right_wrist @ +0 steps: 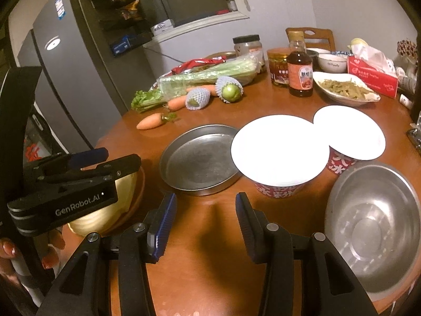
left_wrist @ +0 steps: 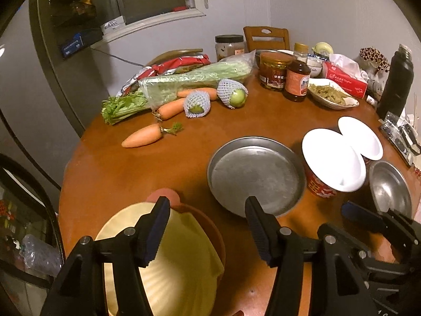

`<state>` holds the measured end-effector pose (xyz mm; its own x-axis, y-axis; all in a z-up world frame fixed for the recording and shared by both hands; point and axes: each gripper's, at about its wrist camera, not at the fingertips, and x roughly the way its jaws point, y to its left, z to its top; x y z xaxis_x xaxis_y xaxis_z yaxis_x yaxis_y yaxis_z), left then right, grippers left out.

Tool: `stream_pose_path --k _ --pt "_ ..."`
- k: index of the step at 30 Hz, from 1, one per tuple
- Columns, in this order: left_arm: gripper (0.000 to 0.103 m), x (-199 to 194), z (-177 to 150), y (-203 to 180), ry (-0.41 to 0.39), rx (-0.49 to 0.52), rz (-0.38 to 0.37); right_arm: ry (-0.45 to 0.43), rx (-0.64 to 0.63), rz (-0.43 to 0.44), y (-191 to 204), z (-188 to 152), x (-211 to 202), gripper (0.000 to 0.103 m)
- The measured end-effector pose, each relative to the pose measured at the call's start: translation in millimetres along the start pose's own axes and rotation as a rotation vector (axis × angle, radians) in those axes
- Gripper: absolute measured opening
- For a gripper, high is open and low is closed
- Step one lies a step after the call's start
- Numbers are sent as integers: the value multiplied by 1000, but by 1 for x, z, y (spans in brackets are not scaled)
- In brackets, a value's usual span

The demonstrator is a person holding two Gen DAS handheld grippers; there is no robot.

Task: Organize plates and bowls
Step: 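Move the left gripper to the grey metal pan rim and grasp it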

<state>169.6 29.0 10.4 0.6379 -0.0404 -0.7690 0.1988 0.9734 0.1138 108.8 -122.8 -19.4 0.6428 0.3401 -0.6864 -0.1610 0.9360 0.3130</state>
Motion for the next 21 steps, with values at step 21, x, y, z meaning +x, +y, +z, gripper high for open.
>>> stream_pose_path --k 21 --pt "59 64 43 -1 121 40 -1 160 138 -6 -14 23 66 49"
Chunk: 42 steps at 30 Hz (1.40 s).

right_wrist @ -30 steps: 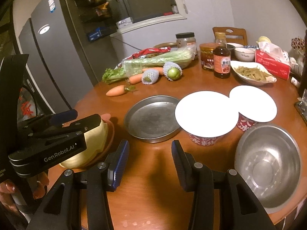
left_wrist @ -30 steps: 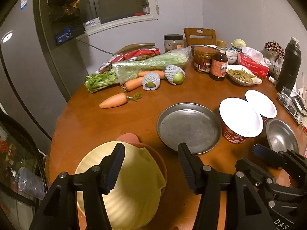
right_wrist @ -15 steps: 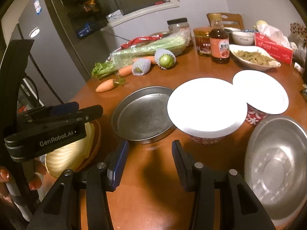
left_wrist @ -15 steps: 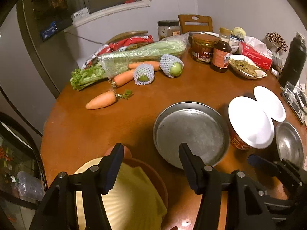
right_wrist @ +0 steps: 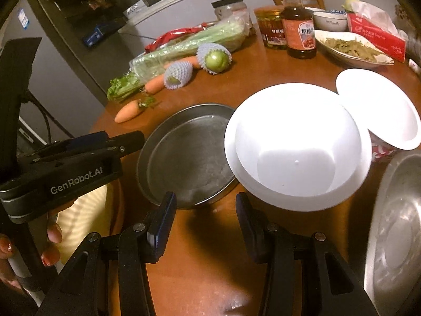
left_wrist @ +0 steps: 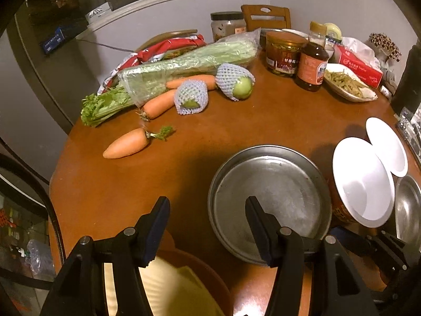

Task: Organize plates and bowls
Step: 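Move the left gripper to the grey metal pan rim and grasp it, then lower the grey metal pan onto the cream shell plate with the left gripper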

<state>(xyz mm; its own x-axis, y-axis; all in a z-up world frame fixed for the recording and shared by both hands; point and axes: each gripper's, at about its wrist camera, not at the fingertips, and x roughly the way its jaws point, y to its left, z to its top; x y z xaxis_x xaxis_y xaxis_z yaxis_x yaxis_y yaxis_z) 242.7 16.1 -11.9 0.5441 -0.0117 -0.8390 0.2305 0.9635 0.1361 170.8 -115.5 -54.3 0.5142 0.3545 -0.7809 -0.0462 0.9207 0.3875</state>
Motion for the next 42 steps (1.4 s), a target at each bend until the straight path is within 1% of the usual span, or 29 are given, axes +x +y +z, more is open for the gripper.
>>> stream_pose_path --k 3,7,10,12,13,14,17,18,21,26,34,42 --pt "59 9 4 1 16 -2 11 6 6 -11 0 2 5 49" --pt "58 22 6 1 41 -8 5 20 12 -28 1 3 11 48" --pt "48 32 5 0 66 -10 1 10 4 -36 1 4 13 49" --pt "36 40 4 -2 91 -7 1 3 -2 -40 2 6 14 49" --pt "33 44 3 -2 98 -2 -4 -1 -7 -42 2 6 15 49" --pt "26 46 3 -3 101 -3 -8 -4 -12 -45 3 7 15 49" --pt "17 51 0 0 108 -21 -31 -12 -25 -47 4 8 17 49" --pt "16 51 0 0 106 -21 -32 -15 -32 -49 4 8 17 49" --pt "15 49 -2 0 98 -12 -19 -24 -51 -61 7 7 18 49" --pt "15 44 -4 3 92 -19 -21 -30 -68 -65 9 6 17 48" --pt "15 14 -6 12 32 -44 -28 -69 -102 -48 20 5 2 48" --pt "15 -17 -15 23 -19 -70 -12 -116 -132 -19 35 0 -21 48"
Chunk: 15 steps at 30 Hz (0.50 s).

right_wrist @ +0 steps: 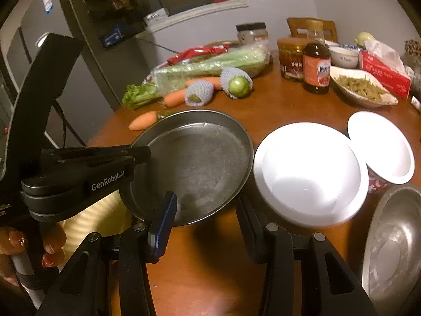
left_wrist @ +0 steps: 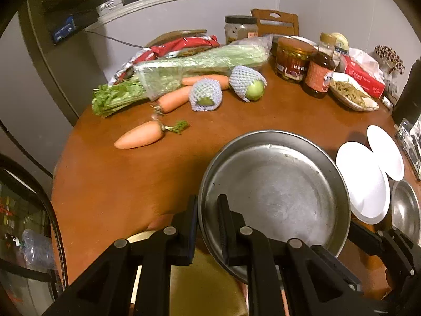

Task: Organize plates and bowls
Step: 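Lower the grey metal pan onto the cream shell plate with the left gripper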

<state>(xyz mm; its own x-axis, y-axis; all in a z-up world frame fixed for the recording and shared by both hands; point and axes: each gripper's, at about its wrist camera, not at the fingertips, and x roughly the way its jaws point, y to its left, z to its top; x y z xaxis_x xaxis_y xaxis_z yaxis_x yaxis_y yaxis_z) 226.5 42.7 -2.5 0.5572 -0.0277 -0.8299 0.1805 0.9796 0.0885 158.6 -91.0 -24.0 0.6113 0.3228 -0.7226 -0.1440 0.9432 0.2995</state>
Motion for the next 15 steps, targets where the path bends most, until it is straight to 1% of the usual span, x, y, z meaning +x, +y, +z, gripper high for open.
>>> stream_pose_path --k 6,10,15 --pt "15 -22 -8 8 -33 -17 17 -37 -34 19 15 -1 -19 48" --pt "15 -45 -15 16 -70 -36 21 -51 -49 25 26 -2 -32 48" --pt "15 -74 -26 26 -115 -53 37 -90 -87 44 43 -4 -54 48"
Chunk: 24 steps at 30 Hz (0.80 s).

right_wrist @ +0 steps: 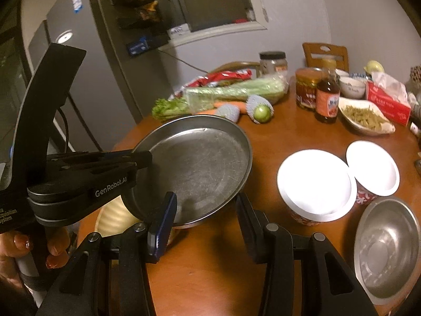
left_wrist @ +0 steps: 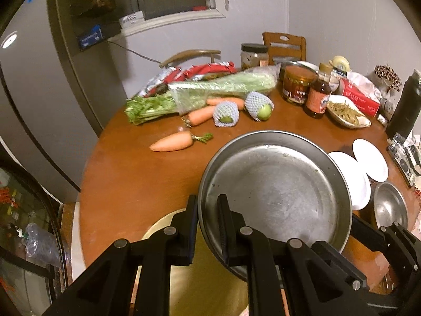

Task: Organize plates and bowls
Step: 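Lower the grey metal pan onto the cream shell plate with the left gripper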

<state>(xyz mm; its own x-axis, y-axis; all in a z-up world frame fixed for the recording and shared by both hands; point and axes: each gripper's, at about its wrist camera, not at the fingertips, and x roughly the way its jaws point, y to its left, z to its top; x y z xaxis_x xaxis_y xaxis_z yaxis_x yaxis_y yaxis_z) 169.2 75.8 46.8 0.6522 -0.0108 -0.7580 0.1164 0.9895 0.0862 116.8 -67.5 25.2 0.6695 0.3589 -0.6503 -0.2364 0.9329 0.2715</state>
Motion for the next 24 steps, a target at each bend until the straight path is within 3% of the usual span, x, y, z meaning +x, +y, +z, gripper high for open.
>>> stream_pose_path --k 12,24 --pt "15 -46 -11 36 -54 -40 69 -75 -96 41 47 11 -32 48" --pt "15 -38 -39 62 -19 -107 100 -49 -162 91 73 -2 -15 48"
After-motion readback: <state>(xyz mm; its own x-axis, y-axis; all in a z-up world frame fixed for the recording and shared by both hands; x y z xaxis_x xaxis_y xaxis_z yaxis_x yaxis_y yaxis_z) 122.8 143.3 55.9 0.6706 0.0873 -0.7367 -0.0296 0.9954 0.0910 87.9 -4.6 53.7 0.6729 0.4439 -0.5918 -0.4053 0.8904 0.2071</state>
